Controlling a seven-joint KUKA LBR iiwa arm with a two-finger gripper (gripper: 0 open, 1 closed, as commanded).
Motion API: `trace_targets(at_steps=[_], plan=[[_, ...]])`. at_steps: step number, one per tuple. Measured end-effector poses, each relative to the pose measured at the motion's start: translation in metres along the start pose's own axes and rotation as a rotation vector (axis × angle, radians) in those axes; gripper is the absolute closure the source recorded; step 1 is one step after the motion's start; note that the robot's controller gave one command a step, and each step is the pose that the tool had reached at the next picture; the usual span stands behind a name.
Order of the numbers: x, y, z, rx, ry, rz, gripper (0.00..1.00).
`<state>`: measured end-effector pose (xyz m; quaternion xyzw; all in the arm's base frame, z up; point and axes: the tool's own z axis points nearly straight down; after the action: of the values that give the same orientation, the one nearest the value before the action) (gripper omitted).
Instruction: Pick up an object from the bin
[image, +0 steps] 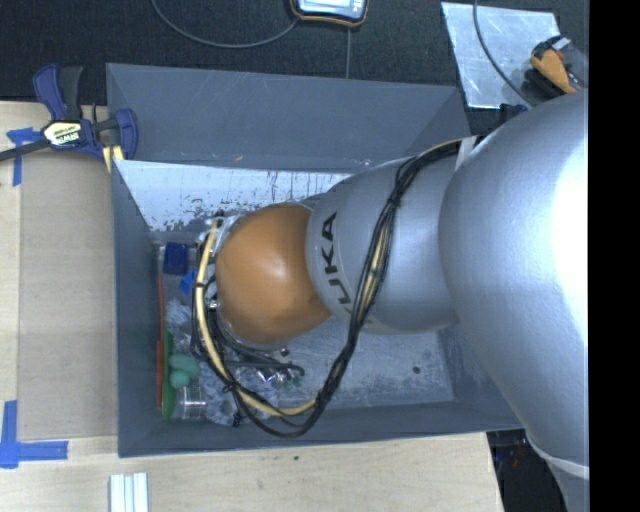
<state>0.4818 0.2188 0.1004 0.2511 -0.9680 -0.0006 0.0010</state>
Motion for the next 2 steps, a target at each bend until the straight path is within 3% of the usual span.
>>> trace_targets(at_steps=[1,2], plan=[[0.001,-0.011,0.028,0.004,-0.024,-0.098,0.00],[0.017,-0.063,0.028,0.002,-0.011,-0.089,1.00]])
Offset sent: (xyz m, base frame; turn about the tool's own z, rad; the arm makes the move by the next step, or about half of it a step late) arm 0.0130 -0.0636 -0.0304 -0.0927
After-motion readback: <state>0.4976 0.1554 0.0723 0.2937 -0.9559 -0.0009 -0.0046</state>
